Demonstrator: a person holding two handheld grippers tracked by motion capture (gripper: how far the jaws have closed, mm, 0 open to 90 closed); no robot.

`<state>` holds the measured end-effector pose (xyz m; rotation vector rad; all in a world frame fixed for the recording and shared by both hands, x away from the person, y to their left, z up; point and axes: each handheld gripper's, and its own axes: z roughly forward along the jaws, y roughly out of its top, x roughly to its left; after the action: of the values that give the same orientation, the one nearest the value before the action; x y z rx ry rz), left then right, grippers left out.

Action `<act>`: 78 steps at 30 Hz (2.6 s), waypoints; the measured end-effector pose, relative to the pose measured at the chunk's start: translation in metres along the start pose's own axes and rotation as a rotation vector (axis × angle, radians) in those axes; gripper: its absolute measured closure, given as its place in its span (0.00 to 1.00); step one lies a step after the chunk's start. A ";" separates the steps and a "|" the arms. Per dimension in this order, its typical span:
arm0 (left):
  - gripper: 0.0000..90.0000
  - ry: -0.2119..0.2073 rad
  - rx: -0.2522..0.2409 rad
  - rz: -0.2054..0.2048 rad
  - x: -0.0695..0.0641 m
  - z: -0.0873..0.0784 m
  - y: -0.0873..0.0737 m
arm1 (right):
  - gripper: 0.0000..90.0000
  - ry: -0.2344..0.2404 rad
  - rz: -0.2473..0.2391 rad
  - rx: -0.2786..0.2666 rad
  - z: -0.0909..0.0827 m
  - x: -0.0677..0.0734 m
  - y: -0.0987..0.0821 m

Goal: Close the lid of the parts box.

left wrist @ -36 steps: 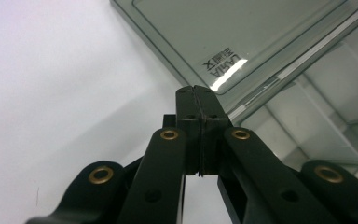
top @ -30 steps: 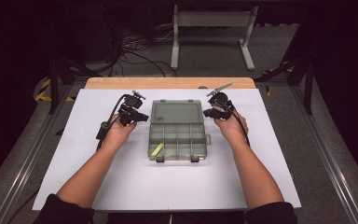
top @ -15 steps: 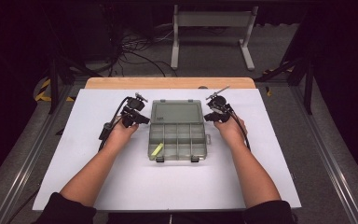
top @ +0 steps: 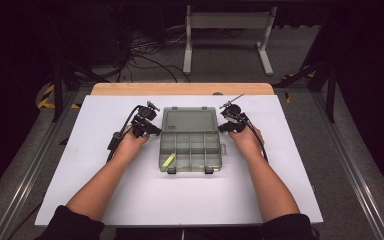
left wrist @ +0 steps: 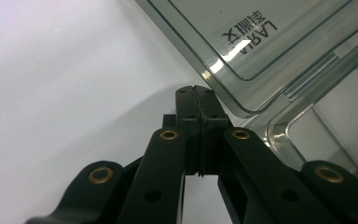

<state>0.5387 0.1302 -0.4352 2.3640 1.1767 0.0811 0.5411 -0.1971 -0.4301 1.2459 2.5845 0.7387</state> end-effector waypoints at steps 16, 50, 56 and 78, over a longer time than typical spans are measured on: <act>0.99 -0.010 -0.004 -0.010 0.002 0.001 0.001 | 1.00 0.013 -0.009 -0.006 0.002 -0.003 0.001; 1.00 0.019 -0.058 -0.024 0.000 0.008 0.007 | 1.00 0.007 -0.003 -0.039 0.009 -0.007 0.011; 1.00 0.025 -0.062 -0.025 0.000 0.008 0.007 | 1.00 0.010 0.003 -0.047 0.010 -0.008 0.012; 0.99 0.033 -0.106 -0.030 -0.001 0.001 0.010 | 1.00 0.010 -0.006 -0.123 0.001 -0.008 0.014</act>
<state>0.5456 0.1242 -0.4313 2.2604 1.1933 0.1687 0.5568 -0.1954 -0.4244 1.2004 2.5067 0.8897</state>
